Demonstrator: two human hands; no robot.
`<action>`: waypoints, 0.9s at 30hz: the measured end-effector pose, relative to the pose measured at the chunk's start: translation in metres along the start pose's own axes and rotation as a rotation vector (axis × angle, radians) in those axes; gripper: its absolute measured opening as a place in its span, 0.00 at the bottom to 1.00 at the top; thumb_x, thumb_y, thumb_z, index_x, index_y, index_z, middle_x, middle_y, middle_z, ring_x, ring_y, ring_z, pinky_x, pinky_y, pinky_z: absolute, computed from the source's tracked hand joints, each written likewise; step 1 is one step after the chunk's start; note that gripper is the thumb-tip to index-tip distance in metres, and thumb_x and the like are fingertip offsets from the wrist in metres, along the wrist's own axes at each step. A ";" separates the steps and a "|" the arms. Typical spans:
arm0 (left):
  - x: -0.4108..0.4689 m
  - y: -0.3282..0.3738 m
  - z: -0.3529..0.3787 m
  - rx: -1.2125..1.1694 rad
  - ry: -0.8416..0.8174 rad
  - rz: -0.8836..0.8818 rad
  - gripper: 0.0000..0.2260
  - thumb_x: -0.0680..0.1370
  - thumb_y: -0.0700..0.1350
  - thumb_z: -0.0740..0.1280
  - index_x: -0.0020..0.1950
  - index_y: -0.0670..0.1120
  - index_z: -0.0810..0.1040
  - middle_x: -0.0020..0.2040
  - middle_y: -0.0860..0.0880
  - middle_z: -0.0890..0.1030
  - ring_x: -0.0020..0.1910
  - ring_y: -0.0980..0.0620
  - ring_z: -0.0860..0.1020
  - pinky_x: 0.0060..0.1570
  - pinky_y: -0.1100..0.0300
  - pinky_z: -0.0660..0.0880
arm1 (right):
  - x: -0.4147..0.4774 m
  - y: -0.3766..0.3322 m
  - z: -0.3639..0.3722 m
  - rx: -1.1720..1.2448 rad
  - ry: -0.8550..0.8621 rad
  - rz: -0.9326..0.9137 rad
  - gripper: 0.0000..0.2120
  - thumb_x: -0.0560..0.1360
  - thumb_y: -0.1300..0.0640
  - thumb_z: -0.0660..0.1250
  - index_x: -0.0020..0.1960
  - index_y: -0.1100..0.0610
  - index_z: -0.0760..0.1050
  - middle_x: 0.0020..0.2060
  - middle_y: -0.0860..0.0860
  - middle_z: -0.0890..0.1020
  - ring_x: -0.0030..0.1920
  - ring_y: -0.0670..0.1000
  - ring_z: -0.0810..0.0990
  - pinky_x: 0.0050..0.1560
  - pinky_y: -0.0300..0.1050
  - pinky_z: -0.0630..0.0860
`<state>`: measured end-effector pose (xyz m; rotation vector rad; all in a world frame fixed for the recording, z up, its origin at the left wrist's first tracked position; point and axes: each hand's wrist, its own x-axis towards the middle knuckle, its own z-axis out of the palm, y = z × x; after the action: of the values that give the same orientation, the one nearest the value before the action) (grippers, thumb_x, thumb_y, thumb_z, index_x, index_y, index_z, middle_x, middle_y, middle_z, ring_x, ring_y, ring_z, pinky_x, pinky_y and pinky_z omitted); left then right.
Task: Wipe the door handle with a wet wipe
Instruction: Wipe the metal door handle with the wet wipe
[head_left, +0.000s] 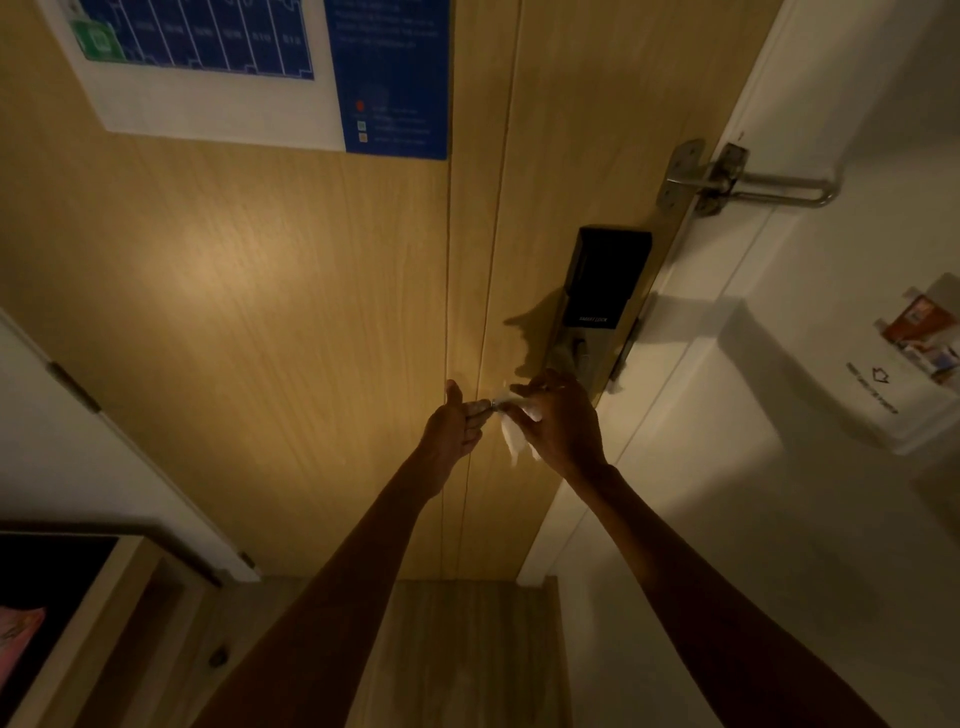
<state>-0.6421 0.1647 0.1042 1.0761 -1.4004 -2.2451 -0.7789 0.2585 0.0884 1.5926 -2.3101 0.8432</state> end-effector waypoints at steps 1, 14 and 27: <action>-0.001 0.000 0.000 0.010 0.007 -0.001 0.32 0.81 0.60 0.43 0.67 0.38 0.72 0.68 0.42 0.74 0.69 0.47 0.70 0.72 0.53 0.62 | 0.001 -0.001 0.001 0.011 0.011 0.010 0.19 0.74 0.41 0.66 0.58 0.52 0.80 0.53 0.50 0.82 0.55 0.49 0.78 0.55 0.44 0.78; -0.007 0.007 0.004 0.020 0.072 -0.004 0.32 0.81 0.59 0.43 0.63 0.37 0.76 0.66 0.34 0.73 0.70 0.36 0.65 0.70 0.51 0.63 | -0.002 0.009 -0.010 -0.143 -0.094 -0.098 0.11 0.70 0.57 0.75 0.52 0.56 0.82 0.47 0.53 0.83 0.50 0.53 0.80 0.50 0.45 0.78; -0.014 0.012 0.006 -0.016 0.009 -0.043 0.32 0.81 0.59 0.43 0.70 0.38 0.69 0.71 0.39 0.70 0.73 0.42 0.64 0.74 0.51 0.58 | -0.004 0.000 -0.005 -0.183 -0.086 -0.095 0.10 0.71 0.57 0.74 0.51 0.57 0.81 0.43 0.52 0.84 0.49 0.53 0.81 0.52 0.48 0.77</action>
<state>-0.6384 0.1709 0.1225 1.1198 -1.3656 -2.2752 -0.7782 0.2644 0.0910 1.6724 -2.2728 0.5350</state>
